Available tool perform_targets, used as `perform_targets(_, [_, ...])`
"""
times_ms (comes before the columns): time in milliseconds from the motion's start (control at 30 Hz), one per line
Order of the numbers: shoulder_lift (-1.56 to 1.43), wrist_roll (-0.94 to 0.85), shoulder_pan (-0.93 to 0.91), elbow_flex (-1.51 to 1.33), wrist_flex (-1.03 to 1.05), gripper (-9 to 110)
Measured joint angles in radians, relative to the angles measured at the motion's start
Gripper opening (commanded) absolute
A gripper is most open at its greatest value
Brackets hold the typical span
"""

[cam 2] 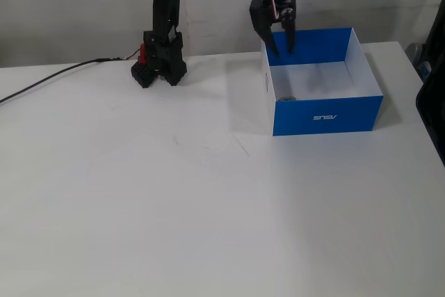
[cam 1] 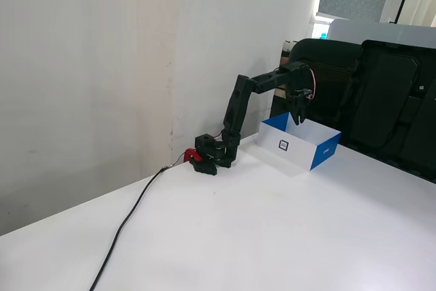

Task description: Grasp the gray block and put it in the box.

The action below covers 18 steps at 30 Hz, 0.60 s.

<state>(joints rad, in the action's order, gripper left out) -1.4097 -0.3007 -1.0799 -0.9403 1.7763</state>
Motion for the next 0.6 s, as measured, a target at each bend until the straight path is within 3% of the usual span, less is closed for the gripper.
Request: perform_targets(600, [-0.259, 0.032, 0.216, -0.298, -0.023, 0])
